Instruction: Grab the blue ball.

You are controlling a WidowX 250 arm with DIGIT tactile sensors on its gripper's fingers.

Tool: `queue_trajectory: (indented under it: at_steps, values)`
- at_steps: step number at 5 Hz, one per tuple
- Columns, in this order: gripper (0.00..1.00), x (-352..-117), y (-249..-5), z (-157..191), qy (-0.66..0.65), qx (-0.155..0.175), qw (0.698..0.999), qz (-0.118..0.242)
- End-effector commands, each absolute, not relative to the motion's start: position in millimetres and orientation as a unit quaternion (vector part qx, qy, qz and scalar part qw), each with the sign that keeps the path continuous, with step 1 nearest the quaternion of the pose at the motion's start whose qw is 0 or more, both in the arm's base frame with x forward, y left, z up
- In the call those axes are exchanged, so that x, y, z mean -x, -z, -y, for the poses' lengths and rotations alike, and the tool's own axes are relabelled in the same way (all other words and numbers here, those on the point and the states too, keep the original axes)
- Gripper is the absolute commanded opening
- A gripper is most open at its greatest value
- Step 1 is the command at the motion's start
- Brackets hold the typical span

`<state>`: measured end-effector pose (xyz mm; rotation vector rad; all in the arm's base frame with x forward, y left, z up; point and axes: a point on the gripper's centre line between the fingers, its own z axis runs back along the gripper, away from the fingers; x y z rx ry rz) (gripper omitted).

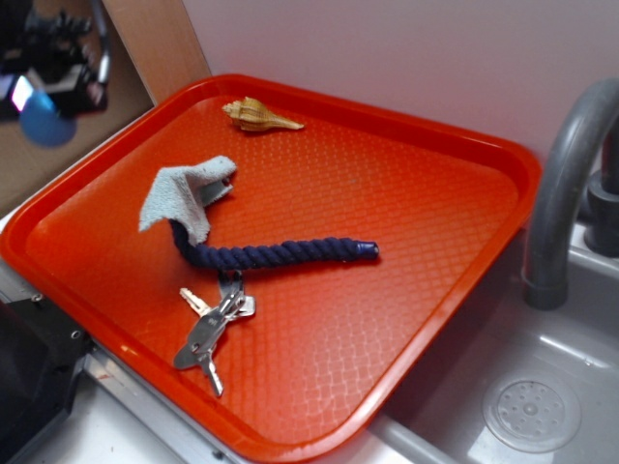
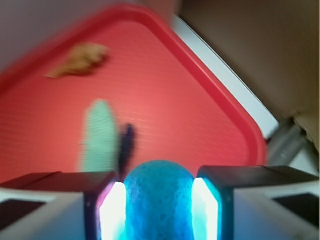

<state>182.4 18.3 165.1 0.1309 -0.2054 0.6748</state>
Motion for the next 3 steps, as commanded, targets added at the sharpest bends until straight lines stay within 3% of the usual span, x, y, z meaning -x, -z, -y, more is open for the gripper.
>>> queue_trajectory:
  at_steps: [1,2,3]
  values:
    - [0.00,-200.9,-202.1,-10.0,-0.295,0.015,0.947,0.125]
    - [0.00,-208.1,-194.7,-14.0,-0.306,0.034,0.944,0.120]
    - [0.00,-206.0,-187.7,-23.0,-0.296,0.022,0.944,0.146]
